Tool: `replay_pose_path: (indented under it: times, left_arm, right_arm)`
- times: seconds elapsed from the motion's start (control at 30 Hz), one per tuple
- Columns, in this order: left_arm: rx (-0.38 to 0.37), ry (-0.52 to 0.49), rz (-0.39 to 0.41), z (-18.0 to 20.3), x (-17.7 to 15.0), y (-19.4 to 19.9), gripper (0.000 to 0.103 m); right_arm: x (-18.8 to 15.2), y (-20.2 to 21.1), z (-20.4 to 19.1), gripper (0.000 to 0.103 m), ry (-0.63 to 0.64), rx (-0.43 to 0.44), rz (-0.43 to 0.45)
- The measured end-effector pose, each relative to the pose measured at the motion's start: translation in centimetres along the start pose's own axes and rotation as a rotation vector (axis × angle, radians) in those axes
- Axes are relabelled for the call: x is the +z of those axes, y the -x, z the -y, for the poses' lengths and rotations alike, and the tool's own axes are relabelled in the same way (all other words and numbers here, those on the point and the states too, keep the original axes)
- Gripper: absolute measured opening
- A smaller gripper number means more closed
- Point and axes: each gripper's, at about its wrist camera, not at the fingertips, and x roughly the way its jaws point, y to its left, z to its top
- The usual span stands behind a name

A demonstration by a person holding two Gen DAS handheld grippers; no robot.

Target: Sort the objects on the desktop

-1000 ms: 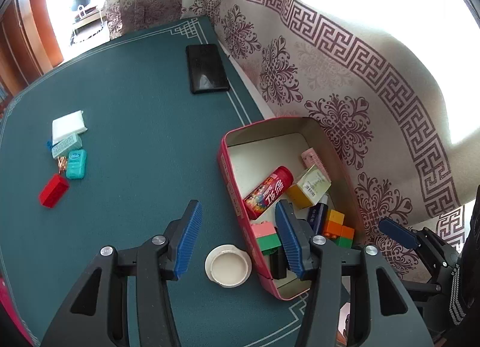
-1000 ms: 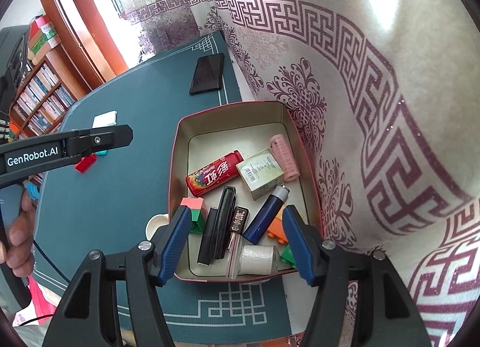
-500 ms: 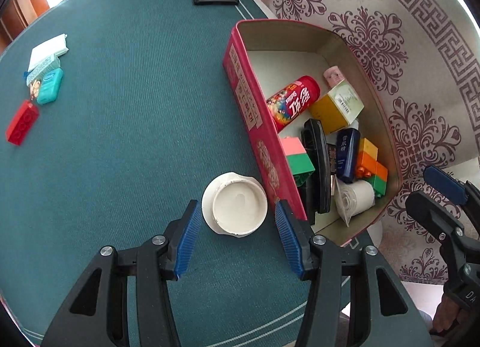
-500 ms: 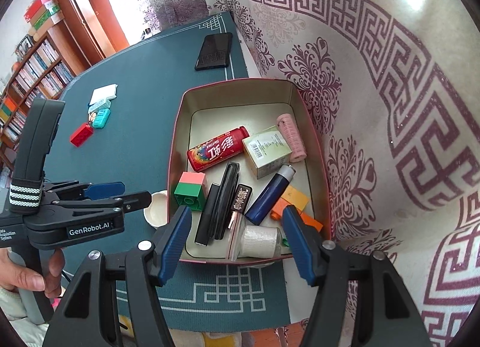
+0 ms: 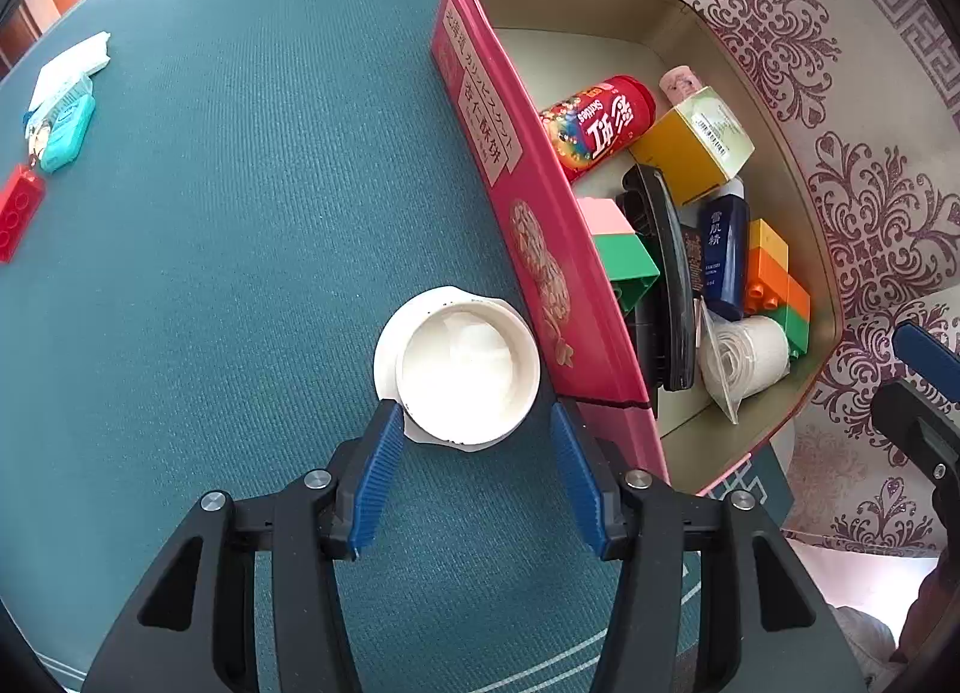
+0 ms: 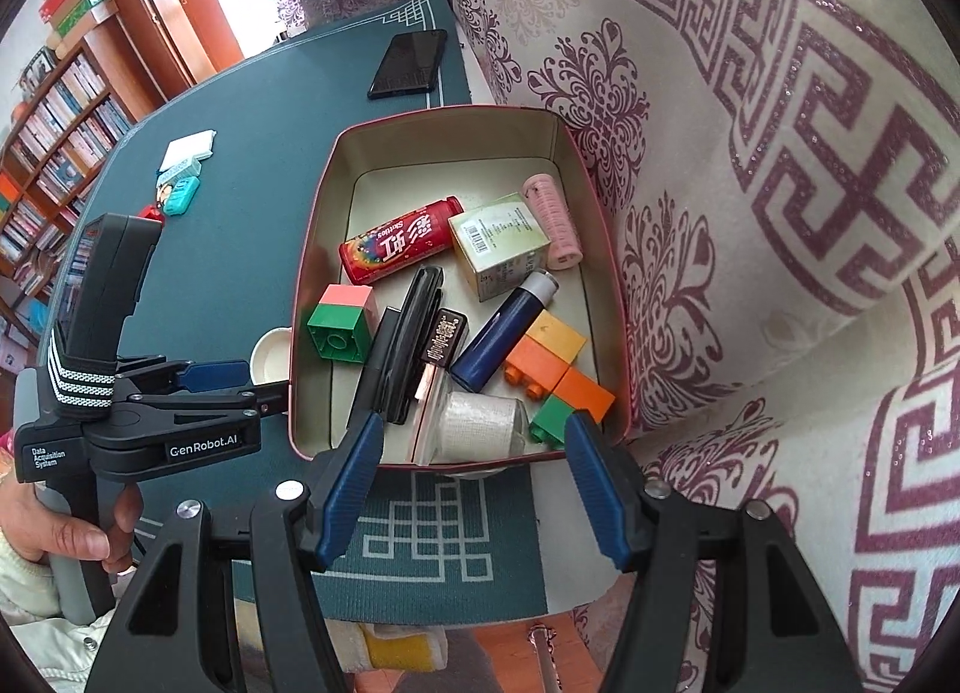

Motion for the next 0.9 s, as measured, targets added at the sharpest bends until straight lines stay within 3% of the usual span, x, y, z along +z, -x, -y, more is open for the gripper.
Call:
replay_pose_path:
  times: [0.47, 0.7, 0.9]
  left_arm:
    - [0.028, 0.054, 0.048, -1.2, 0.4, 0.1, 0.051]
    - [0.037, 0.081, 0.125, -2.2, 1.6, 4.0, 0.051]
    - [0.010, 0.026, 0.205, 0.1, 4.5, 7.6, 0.051]
  right_arm:
    - [-0.2, 0.2, 0.1, 0.067, 0.022, 0.007, 0.003]
    - [0.3, 0.3, -0.3, 0.067, 0.021, 0.031, 0.016]
    - [0.7, 0.4, -0.7, 0.067, 0.019, 0.055, 0.034]
